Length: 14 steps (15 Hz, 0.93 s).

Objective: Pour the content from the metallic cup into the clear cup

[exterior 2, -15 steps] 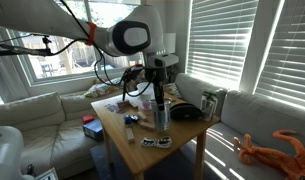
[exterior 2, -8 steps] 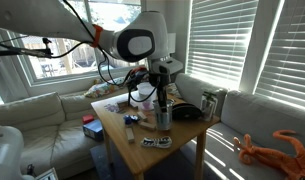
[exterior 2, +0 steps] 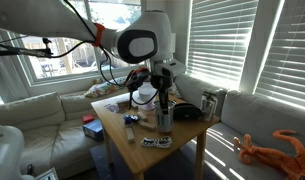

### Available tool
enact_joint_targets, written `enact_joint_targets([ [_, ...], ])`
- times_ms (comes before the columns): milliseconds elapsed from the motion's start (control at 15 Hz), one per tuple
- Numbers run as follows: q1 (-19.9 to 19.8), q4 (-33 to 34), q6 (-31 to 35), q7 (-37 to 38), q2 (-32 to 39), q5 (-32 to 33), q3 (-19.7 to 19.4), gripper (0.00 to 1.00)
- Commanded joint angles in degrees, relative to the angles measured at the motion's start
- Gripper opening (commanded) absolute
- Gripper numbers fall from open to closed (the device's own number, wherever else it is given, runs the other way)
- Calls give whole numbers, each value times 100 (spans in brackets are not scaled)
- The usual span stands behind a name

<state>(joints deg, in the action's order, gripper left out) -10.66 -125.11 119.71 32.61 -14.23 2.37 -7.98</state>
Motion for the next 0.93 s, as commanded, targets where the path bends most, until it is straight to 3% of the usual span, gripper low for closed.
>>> enact_joint_targets([
  [0,-140,-126,-126,-220,-93,-104,-52,1],
  [533,-125,-136,-171,-352,-57,-295,-44,1],
  [600,-123,-145,-140,-372,-60,-342,-52,29],
  [667,-136,-147,-124,-351,-89,-362,-55,30],
  [867,-170,-131,-131,-349,-246,-360,-63,51],
])
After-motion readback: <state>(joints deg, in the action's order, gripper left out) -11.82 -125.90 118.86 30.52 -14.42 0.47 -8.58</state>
